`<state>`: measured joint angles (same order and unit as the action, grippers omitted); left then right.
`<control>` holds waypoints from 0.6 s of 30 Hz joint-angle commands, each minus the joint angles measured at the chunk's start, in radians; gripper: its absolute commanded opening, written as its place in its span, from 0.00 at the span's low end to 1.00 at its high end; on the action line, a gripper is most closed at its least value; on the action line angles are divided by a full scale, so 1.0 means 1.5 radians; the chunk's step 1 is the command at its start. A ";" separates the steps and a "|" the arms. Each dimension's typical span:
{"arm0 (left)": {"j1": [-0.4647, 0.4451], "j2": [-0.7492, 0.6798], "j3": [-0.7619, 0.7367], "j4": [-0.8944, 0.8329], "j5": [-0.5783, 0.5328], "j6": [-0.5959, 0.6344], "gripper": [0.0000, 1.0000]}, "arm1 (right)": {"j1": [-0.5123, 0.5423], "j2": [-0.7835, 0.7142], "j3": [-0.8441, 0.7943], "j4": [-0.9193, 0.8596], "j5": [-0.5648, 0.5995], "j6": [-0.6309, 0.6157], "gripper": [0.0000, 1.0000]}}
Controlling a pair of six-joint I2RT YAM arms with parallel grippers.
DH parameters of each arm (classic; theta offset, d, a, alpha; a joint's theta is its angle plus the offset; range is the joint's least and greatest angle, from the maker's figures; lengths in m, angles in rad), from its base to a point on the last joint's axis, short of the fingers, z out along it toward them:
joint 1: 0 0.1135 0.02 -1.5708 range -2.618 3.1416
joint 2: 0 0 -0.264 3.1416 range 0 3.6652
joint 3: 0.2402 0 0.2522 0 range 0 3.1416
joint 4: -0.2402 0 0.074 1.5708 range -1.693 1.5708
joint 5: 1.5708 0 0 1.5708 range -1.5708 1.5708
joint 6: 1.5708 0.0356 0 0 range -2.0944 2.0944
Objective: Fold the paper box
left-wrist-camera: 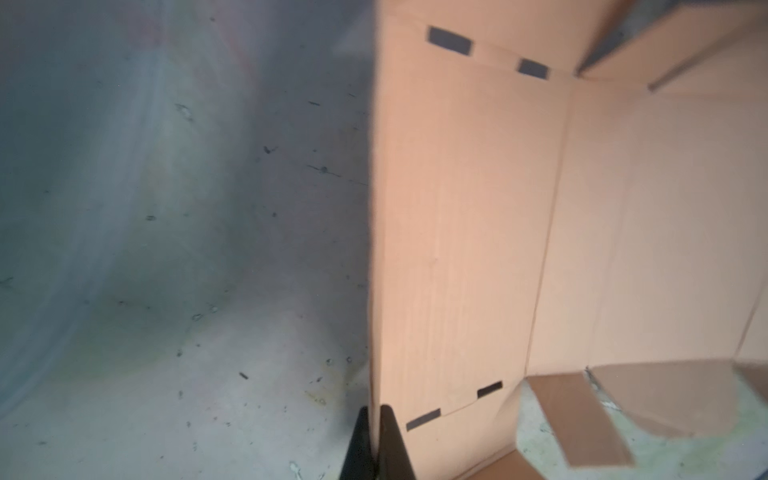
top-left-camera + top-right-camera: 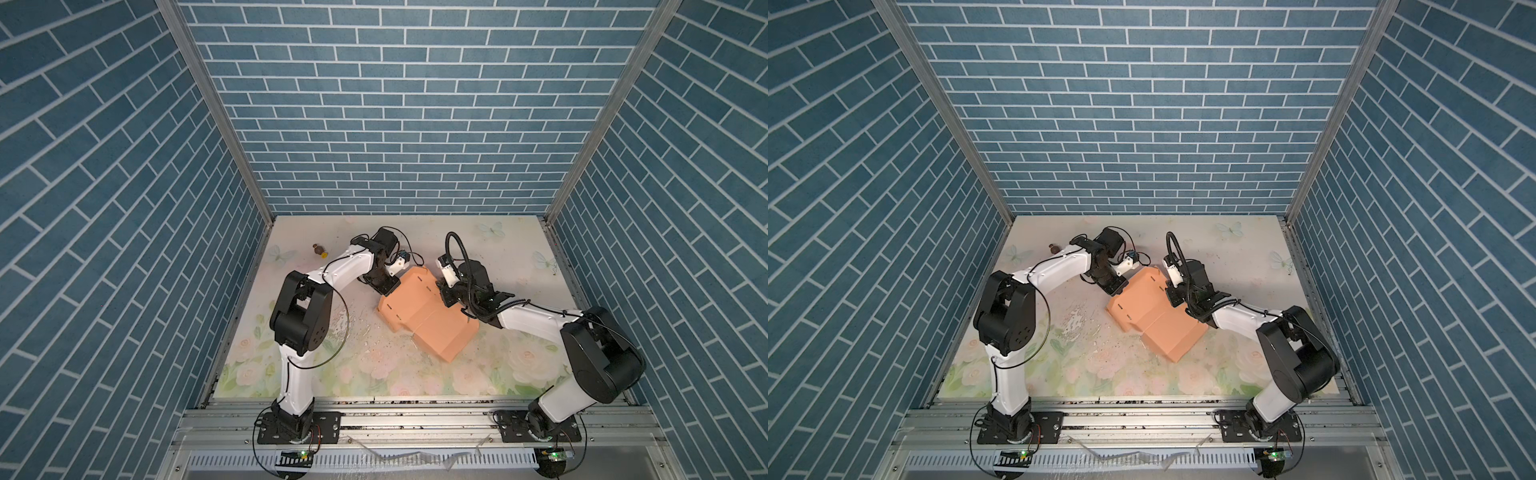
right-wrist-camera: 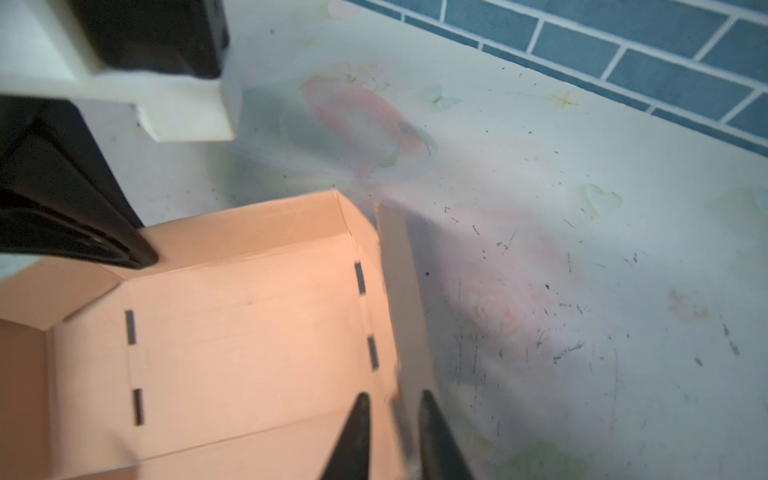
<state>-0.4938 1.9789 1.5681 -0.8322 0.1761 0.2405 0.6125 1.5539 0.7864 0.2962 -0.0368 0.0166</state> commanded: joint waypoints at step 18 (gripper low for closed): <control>-0.163 -0.089 -0.063 0.076 -0.478 -0.010 0.00 | -0.061 -0.243 -0.167 0.077 -0.029 0.184 0.57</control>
<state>-0.7078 1.8286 1.4887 -0.7296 -0.4244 0.2127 0.5213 1.2083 0.5827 0.3767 -0.0616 0.2386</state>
